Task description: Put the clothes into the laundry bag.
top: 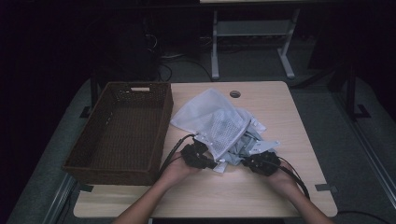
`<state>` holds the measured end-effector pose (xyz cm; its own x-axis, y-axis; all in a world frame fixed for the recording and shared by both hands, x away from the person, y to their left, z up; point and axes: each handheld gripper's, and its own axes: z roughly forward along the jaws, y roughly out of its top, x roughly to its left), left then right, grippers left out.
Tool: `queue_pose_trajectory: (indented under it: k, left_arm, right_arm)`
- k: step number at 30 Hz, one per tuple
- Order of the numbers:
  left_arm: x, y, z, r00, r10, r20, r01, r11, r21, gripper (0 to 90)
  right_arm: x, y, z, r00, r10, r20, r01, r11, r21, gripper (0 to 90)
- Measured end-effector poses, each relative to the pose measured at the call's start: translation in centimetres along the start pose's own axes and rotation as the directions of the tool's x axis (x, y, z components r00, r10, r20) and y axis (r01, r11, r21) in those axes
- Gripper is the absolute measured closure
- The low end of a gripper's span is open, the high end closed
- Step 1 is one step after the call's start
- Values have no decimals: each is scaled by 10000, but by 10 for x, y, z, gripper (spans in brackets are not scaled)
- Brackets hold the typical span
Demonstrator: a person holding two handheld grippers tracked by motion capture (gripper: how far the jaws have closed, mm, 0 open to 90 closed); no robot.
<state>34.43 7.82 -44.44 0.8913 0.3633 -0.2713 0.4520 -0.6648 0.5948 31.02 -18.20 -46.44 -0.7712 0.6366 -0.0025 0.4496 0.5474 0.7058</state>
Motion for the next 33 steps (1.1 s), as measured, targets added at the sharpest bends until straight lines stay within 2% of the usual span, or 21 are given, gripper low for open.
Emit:
queue_pose_trajectory:
  k: [3,8,10,17,23,26,30,33]
  left_arm:
    - [0,0,1,10000,-18,-10,18,10000,3,877]
    - [0,0,0,10000,-10,-8,10,10000,48,877]
    - [0,-1,1,10000,-5,26,5,10000,96,877]
    - [0,-1,2,9998,86,203,-92,9995,296,878]
    - [-2,-1,4,9993,170,341,-184,9990,414,878]
    - [-2,-1,4,9993,195,317,-210,9986,481,878]
    - [0,-1,3,9996,108,263,-120,9989,452,877]
    - [1,-2,2,9997,47,228,-57,9991,425,877]
  right_arm:
    - [2,11,3,9994,112,-330,-133,9979,-636,848]
    - [4,30,16,9991,-21,-412,-19,9954,-960,848]
    - [1,37,22,9986,167,-505,-225,9929,-1170,848]
    - [-7,59,37,9992,382,-84,-391,9802,-1940,849]
    - [-9,69,57,9993,339,153,-303,9806,-1934,849]
    - [-9,70,66,9991,415,129,-384,9819,-1853,847]
    - [-11,69,61,9987,502,-114,-515,9832,-1753,815]
    - [-11,67,49,9978,512,-426,-574,9855,-1599,732]
